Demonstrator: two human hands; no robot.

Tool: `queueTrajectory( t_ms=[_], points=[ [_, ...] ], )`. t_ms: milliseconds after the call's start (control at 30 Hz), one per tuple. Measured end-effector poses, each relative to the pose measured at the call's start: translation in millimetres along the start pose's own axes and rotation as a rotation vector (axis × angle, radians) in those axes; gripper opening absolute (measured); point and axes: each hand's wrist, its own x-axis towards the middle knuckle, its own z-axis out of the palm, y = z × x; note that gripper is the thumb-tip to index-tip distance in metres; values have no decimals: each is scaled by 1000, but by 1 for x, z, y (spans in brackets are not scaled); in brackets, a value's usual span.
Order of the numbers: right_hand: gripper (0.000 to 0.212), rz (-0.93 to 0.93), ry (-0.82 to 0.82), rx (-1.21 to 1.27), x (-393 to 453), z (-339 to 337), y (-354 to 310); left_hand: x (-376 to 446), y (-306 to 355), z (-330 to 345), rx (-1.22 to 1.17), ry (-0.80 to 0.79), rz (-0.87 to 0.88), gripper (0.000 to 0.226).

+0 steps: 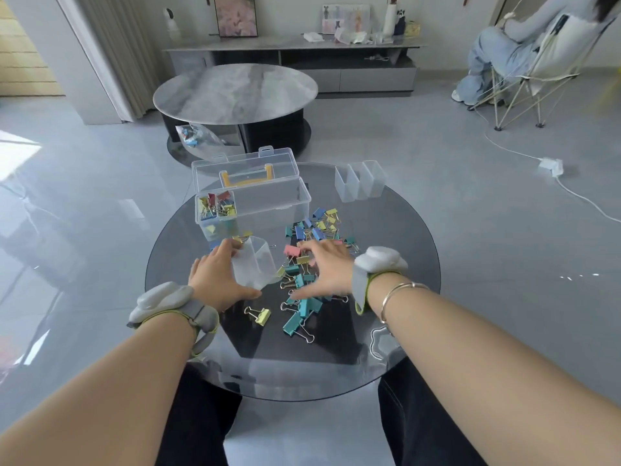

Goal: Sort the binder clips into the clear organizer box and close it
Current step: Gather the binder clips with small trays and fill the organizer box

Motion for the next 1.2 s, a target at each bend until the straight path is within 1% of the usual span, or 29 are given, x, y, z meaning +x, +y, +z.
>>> queueTrajectory(
  t_ms=[33, 67, 133, 200, 433, 533, 600, 667, 767, 833, 1000, 1200],
  points=[
    [111, -33, -73, -61, -1, 8, 4, 1, -3, 0, 10, -6, 0, 90],
    [119, -55, -109, -105, -1, 16, 7, 3, -5, 0, 16, -11, 2, 90],
    [121, -97, -93, -188, 2, 33, 12, 4, -8, 1, 28, -10, 17, 89],
    [113, -141, -23, -259, 6, 48, 11, 6, -10, 2, 40, -11, 27, 87],
    [62, -153, 270, -360, 19, 58, 0, 9, -12, 6, 82, -25, 64, 86],
    [58, -151, 318, -404, 22, 59, -6, 8, -14, 8, 127, -33, 80, 87],
    [61, -143, 305, -394, 23, 57, -8, 7, -16, 10, 146, -48, 85, 87],
    [67, -128, 261, -333, 24, 53, -9, 5, -18, 11, 159, -64, 92, 86],
    [79, -98, 135, -219, 25, 43, -8, -1, -19, 14, 199, -85, 112, 87],
    [82, -88, 69, -215, 27, 36, -6, -2, -17, 16, 219, -78, 126, 86],
    [66, -54, 81, -290, 34, 31, -13, 0, -12, 16, 228, -73, 96, 85],
    [64, 68, 29, -304, 40, 22, -29, 8, -16, 19, 248, -109, 97, 85]
  ],
)
